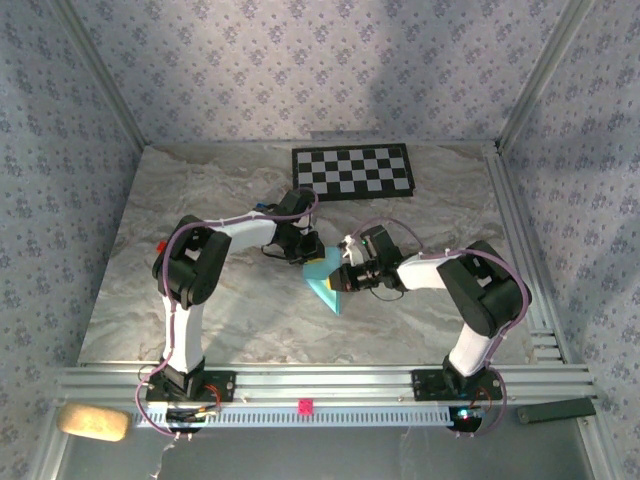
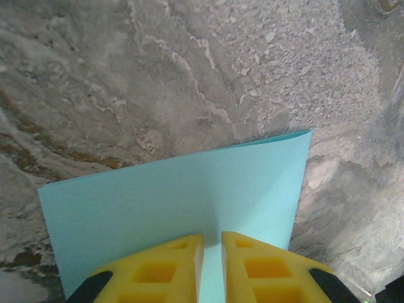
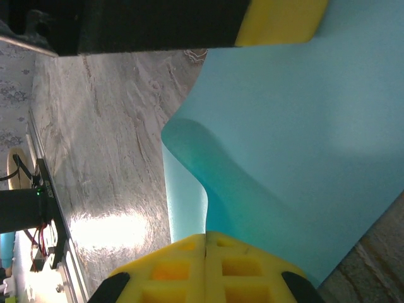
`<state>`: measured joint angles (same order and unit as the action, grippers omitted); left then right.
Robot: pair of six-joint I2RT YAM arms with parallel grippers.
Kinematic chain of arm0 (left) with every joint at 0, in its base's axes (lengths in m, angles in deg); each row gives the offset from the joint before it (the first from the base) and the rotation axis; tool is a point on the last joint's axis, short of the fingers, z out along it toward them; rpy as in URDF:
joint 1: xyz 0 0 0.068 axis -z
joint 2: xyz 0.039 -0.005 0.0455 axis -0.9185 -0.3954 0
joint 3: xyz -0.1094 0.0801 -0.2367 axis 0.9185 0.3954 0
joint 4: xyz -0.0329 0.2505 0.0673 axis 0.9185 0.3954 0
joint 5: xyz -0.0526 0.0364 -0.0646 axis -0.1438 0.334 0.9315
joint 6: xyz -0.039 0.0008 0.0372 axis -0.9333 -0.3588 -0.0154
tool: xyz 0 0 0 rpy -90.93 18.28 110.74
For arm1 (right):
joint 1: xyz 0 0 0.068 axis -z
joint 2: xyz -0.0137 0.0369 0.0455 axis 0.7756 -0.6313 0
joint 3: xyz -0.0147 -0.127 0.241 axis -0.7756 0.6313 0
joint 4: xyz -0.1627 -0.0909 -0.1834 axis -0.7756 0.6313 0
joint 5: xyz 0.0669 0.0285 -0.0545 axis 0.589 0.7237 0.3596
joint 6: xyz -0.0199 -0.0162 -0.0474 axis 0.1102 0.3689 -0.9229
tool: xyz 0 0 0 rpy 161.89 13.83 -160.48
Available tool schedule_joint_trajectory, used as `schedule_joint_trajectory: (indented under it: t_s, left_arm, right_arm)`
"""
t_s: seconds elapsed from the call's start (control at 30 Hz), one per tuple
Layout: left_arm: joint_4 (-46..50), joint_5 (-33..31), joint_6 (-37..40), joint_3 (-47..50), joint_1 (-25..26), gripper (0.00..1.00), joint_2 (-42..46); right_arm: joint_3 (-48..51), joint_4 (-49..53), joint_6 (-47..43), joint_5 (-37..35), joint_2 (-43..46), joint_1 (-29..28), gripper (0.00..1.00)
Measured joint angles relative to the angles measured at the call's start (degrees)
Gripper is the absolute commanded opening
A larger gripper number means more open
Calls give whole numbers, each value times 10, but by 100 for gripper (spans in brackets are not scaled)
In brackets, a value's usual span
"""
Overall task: Fold a paper plane with a square sheet of paper (pick it up from the middle)
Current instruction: Third fold the triangle at the center of the table.
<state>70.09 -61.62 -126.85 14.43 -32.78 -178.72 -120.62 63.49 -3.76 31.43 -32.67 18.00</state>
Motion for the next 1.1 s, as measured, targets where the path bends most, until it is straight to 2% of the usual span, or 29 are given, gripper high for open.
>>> schedule_joint_trajectory:
  t_s: [1.1]
  left_arm:
    - [-1,-3,0,0,3,16,0]
  right_arm:
    - [-23,43,-31,-20,-13,0,4]
